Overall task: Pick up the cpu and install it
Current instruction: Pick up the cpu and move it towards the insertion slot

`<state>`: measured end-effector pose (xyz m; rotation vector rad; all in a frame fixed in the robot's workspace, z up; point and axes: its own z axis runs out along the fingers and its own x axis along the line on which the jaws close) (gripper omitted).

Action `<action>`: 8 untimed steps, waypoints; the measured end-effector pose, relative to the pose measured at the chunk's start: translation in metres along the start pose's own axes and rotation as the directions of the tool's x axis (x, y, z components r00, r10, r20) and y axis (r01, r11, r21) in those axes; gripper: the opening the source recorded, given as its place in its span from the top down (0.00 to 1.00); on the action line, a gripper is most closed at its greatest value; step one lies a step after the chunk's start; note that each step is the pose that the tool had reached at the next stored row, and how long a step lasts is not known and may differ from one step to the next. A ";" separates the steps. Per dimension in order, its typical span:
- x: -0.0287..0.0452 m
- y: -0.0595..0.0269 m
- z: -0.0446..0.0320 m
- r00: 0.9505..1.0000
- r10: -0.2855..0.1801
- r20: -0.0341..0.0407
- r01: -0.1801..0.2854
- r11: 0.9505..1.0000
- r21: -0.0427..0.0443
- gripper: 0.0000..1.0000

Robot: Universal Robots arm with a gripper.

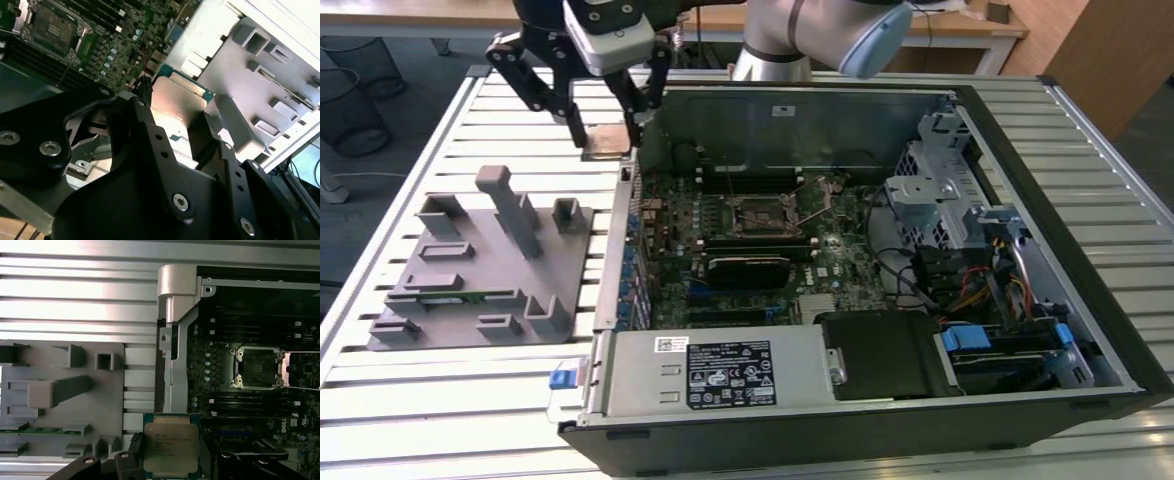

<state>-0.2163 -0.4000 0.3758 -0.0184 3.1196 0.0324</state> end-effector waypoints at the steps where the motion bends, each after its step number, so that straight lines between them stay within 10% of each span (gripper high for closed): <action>1: -0.0044 0.0000 0.0001 1.000 0.000 0.000 0.000 1.000 0.000 0.47; 8: -0.0363 -0.0005 0.0010 1.000 0.000 -0.001 0.000 1.000 0.000 0.47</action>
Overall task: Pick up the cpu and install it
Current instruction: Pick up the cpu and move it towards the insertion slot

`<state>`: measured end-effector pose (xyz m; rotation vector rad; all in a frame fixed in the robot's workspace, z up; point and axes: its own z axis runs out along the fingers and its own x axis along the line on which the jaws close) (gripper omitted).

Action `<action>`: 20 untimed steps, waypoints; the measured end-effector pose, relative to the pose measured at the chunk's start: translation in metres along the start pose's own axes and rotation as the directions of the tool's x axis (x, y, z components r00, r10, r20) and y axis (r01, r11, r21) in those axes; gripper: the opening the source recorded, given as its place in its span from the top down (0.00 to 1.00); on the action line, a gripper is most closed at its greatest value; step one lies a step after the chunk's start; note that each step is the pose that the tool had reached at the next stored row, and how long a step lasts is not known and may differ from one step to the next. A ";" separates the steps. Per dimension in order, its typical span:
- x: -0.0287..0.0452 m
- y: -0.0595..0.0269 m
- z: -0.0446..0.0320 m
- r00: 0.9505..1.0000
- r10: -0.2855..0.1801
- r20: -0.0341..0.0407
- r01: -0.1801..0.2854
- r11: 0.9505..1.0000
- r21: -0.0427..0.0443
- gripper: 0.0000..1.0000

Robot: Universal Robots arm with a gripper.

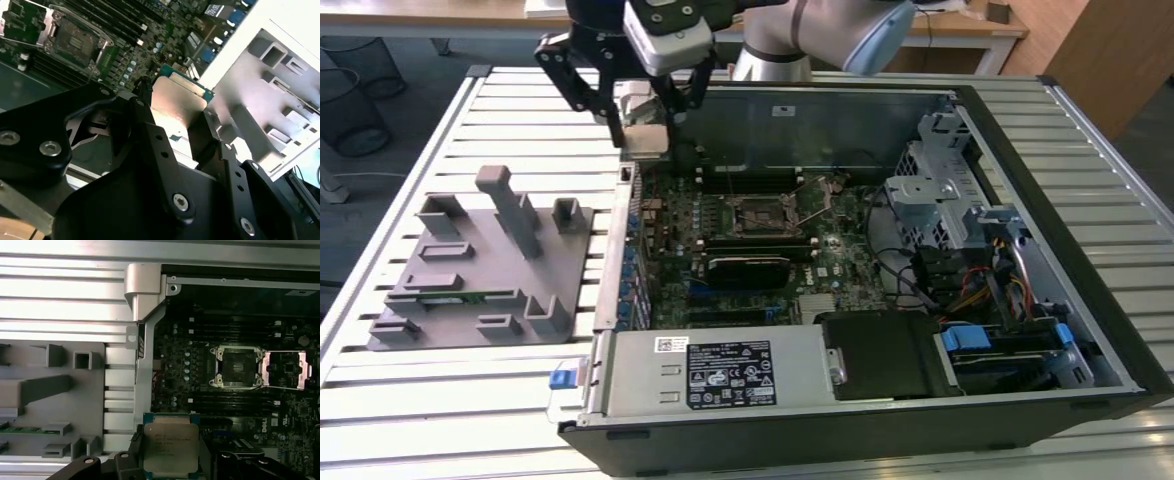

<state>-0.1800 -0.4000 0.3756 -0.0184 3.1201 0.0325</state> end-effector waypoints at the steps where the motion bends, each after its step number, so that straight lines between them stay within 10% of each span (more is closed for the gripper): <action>1: -0.0045 0.0000 0.0001 1.000 0.000 0.000 0.000 1.000 0.000 0.47; 20: -0.0840 0.0016 0.0023 1.000 0.000 0.000 0.000 1.000 0.000 0.47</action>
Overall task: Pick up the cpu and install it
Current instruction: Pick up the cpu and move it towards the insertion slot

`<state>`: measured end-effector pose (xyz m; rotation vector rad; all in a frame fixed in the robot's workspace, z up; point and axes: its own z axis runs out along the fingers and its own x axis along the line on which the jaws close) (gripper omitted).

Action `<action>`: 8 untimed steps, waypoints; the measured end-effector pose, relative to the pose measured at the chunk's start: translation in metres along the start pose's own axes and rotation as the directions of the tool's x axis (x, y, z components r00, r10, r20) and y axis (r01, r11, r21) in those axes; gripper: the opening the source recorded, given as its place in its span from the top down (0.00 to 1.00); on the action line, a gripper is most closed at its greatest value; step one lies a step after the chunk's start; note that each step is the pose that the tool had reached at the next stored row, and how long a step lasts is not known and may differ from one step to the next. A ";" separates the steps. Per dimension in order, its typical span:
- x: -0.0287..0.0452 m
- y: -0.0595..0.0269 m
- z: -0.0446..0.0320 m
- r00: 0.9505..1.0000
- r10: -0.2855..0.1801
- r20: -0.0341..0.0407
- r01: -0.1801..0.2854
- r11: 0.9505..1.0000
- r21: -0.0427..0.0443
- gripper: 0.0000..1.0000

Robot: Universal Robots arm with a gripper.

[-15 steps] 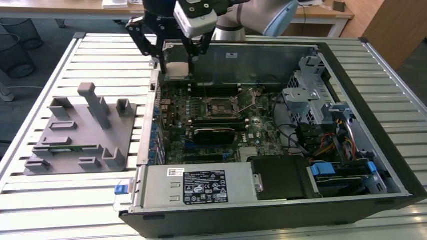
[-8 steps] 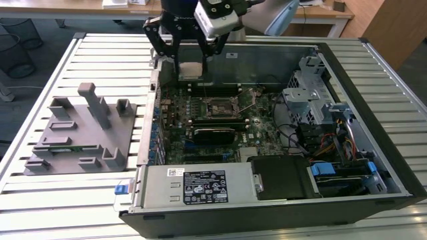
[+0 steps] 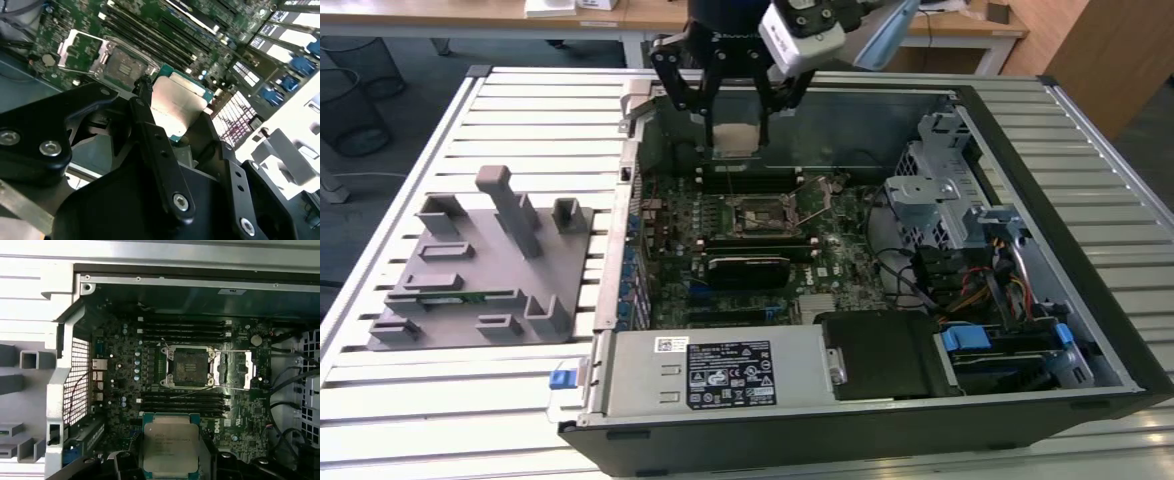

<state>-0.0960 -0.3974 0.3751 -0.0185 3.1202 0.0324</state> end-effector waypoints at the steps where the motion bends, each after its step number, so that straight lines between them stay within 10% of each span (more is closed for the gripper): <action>1: -0.0035 0.0006 0.0001 1.000 0.000 0.000 0.000 1.000 0.000 0.47; 8: -0.0235 0.0018 0.0007 1.000 0.000 0.000 0.000 1.000 0.000 0.47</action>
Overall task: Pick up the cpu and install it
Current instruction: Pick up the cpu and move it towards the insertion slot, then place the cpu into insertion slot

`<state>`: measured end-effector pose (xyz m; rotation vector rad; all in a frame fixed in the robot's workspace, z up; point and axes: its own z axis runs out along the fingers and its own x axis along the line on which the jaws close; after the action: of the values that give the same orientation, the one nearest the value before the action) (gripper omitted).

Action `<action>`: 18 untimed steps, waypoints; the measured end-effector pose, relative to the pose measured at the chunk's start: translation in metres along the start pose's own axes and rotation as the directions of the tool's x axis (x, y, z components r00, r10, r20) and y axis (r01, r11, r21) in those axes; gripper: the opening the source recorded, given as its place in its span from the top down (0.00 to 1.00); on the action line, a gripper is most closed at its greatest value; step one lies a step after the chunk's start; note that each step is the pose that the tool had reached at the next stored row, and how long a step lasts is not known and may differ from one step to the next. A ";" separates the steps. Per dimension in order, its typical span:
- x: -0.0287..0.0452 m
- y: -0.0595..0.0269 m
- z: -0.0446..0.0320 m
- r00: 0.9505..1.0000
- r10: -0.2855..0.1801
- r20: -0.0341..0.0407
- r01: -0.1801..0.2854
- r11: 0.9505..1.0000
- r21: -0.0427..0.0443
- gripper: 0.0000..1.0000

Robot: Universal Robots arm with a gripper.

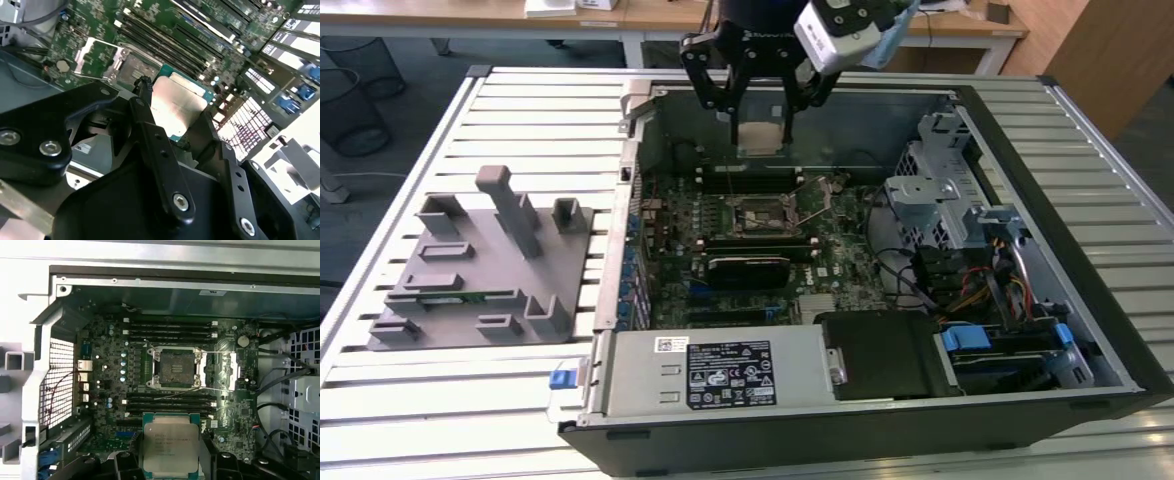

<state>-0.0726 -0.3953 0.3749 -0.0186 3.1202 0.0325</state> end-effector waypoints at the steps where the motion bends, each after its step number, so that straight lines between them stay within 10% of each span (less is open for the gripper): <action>1: -0.0035 0.0000 0.0001 1.000 0.000 0.000 0.000 1.000 0.000 0.47; 8: -0.0182 -0.0002 0.0004 1.000 0.005 0.000 -0.005 1.000 0.000 0.47; 18: -0.0195 -0.0002 0.0009 0.999 0.050 0.001 -0.050 0.999 0.002 0.47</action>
<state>-0.0530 -0.3952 0.3744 0.0587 3.1192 0.0298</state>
